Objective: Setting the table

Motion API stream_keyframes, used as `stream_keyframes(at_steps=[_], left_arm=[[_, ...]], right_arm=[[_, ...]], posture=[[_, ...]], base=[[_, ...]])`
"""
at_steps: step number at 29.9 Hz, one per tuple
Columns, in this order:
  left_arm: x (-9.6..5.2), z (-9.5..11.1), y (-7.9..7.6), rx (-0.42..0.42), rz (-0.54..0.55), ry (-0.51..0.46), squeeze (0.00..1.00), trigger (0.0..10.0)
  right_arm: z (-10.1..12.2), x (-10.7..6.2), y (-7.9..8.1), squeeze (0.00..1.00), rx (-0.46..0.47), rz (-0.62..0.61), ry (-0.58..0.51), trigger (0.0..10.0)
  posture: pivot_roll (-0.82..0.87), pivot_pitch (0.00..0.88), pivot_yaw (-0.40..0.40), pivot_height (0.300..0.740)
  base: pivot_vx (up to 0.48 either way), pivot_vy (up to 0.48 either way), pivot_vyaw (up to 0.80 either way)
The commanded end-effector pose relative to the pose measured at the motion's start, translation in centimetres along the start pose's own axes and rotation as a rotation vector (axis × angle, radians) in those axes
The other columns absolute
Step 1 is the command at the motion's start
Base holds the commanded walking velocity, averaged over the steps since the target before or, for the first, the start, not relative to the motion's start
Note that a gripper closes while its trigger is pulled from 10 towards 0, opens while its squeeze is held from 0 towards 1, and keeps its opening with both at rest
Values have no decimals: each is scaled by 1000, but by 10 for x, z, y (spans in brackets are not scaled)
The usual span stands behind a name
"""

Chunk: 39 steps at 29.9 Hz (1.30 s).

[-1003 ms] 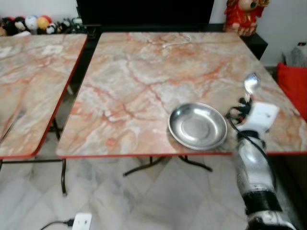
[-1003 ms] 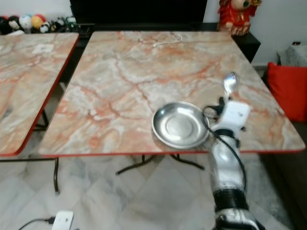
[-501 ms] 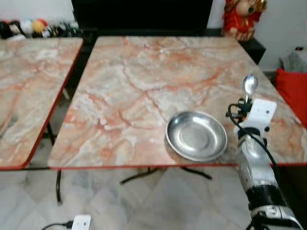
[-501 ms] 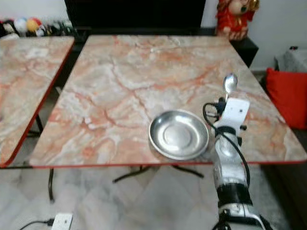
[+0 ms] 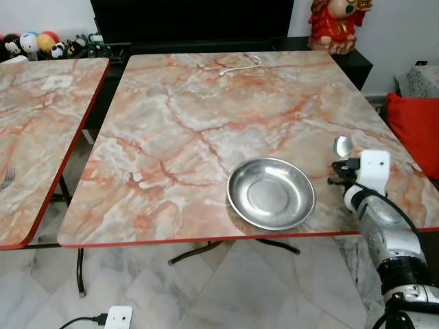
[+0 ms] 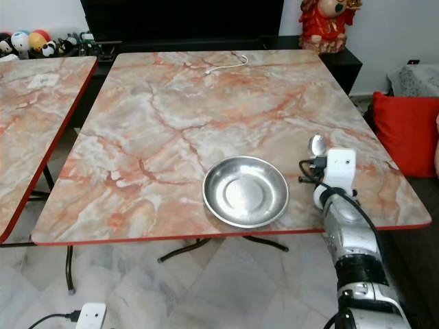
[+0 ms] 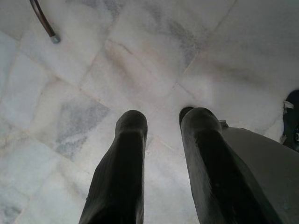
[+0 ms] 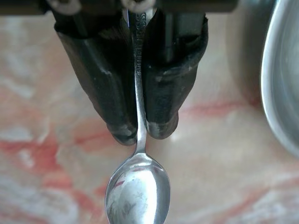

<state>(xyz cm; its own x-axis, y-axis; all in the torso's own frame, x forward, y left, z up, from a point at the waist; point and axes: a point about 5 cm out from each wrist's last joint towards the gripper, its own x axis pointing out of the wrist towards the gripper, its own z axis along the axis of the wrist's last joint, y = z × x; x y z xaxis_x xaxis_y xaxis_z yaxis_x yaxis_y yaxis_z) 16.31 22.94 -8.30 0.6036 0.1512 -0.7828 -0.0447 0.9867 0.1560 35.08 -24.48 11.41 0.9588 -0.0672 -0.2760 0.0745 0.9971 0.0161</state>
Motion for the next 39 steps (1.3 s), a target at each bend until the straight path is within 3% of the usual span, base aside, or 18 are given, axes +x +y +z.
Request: stream_keyframes(at_steps=[1,14,25,39], left_arm=[[-2,-8,3,4,2,28,0,10000],[-2,-8,5,14,-3,26,0,10000],[-2,-7,6,16,-4,22,0,10000],[-3,-8,10,7,11,27,0,10000]], right_arm=[[2,2,1,0,22,17,8,10000],[-5,6,10,0,62,98,39,10000],[-7,9,5,0,39,51,52,10000],[-9,14,11,0,66,31,66,10000]], posture=[[-32,39,7,740],[-27,49,17,740],[-18,82,19,740],[3,109,23,740]], base=[[0,0,0],[0,0,0],[0,0,0],[0,0,0]])
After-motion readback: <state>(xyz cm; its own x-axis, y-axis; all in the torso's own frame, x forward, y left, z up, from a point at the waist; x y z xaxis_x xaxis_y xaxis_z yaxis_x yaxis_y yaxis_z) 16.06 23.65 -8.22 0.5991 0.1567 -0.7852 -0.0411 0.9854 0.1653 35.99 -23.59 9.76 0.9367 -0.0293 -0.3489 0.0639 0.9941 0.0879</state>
